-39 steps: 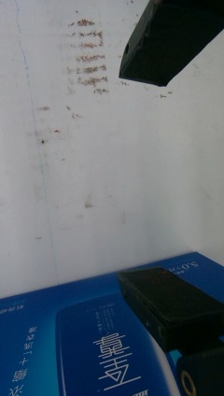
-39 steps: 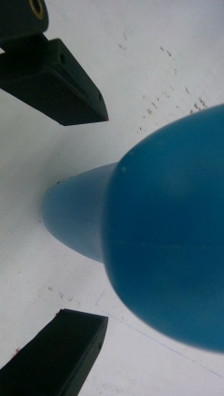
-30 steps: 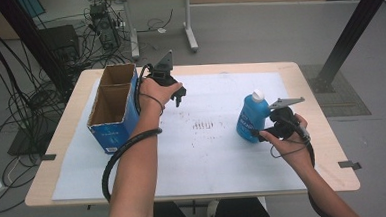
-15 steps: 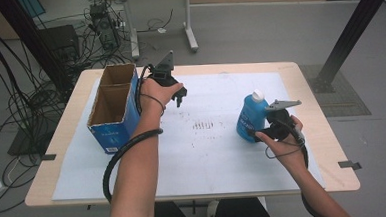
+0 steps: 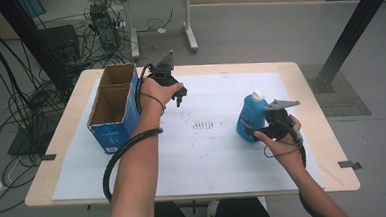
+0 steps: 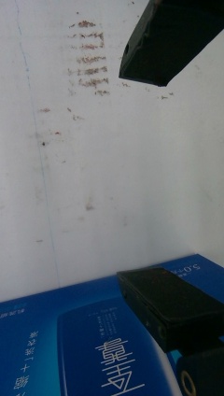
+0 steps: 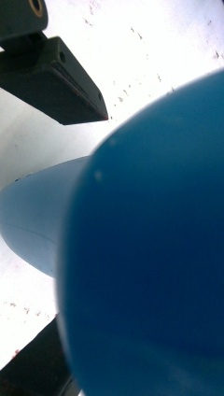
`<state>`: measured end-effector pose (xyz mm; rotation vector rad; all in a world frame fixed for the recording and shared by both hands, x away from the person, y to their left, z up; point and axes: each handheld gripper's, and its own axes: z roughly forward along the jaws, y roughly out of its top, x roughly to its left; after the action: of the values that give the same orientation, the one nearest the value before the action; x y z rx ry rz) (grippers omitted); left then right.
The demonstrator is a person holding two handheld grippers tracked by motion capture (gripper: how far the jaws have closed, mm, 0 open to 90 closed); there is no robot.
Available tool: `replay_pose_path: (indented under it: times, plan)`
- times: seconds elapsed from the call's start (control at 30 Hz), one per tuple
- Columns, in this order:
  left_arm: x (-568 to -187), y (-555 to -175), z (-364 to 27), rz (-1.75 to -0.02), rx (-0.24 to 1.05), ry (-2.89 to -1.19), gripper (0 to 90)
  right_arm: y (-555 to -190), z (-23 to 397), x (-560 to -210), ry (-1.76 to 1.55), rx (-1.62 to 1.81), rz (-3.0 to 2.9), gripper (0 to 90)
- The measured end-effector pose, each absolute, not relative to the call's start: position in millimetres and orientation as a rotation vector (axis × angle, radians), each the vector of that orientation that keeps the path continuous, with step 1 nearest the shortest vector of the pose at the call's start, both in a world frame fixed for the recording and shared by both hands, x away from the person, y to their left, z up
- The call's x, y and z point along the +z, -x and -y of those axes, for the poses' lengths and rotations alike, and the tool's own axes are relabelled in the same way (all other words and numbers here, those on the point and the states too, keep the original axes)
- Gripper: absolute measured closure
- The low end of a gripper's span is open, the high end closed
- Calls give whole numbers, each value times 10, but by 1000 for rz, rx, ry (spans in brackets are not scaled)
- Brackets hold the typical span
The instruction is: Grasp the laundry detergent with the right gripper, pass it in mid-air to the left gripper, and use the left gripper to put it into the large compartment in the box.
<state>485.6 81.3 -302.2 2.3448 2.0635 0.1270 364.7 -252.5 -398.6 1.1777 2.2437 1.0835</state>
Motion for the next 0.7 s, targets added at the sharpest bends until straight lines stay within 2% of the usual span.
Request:
replay_pose_path:
  times: [0.7]
  plan:
    - [-3010, -4856, -815, -2058, 132, -2338, 50, -3660, 2503, -3986, -1164, 1110, -2222, 29]
